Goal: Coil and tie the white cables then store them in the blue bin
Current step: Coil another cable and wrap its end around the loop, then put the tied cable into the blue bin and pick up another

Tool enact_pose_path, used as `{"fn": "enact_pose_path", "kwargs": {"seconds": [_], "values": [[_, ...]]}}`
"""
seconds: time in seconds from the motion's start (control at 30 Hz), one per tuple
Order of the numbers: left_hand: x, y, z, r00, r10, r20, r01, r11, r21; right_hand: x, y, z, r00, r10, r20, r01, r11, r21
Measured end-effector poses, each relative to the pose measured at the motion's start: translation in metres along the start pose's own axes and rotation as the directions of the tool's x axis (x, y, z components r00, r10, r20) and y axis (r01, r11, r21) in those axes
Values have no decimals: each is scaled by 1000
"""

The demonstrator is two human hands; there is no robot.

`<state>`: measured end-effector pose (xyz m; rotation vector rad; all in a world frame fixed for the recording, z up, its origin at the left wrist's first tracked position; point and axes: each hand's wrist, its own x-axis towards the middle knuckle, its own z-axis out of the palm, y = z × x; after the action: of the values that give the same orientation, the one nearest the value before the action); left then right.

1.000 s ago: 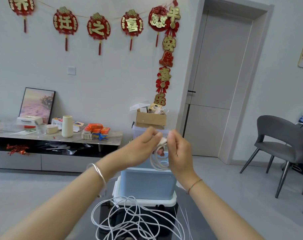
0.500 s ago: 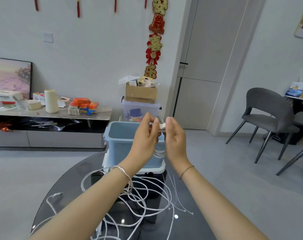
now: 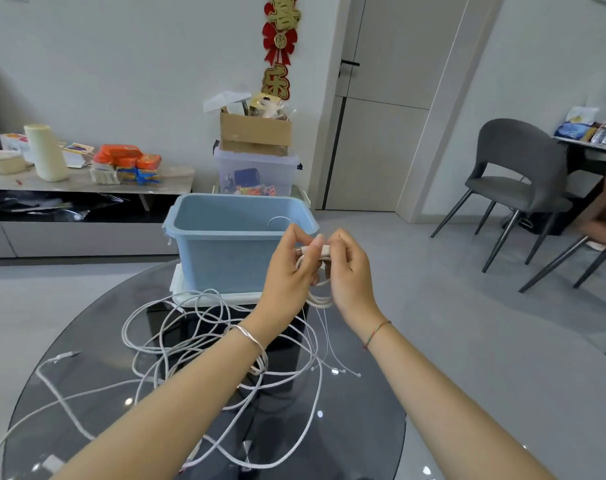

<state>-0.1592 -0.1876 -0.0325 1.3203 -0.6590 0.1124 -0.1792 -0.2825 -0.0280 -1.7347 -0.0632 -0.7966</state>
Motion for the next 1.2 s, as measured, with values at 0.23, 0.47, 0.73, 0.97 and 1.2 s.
{"fn": "enact_pose_path", "kwargs": {"seconds": [0.23,0.47,0.73,0.97,1.2], "values": [[-11,-35,1,985,-160,71,160,987,8,-10,33,-36,928,261,265,-221,960,-172],[-20,-58,3,968,-248,47,246,968,42,-32,89,-73,886,422,190,-352,881,-316],[-25,-73,-10,950,-309,-45,309,951,10,-51,133,-76,756,614,226,-327,655,-681],[-31,-74,-12,943,-330,-51,331,943,14,-48,120,-57,749,607,264,30,366,-930],[-33,-66,-19,942,-330,-68,330,944,-10,-48,115,-51,705,665,245,113,236,-965]]}}
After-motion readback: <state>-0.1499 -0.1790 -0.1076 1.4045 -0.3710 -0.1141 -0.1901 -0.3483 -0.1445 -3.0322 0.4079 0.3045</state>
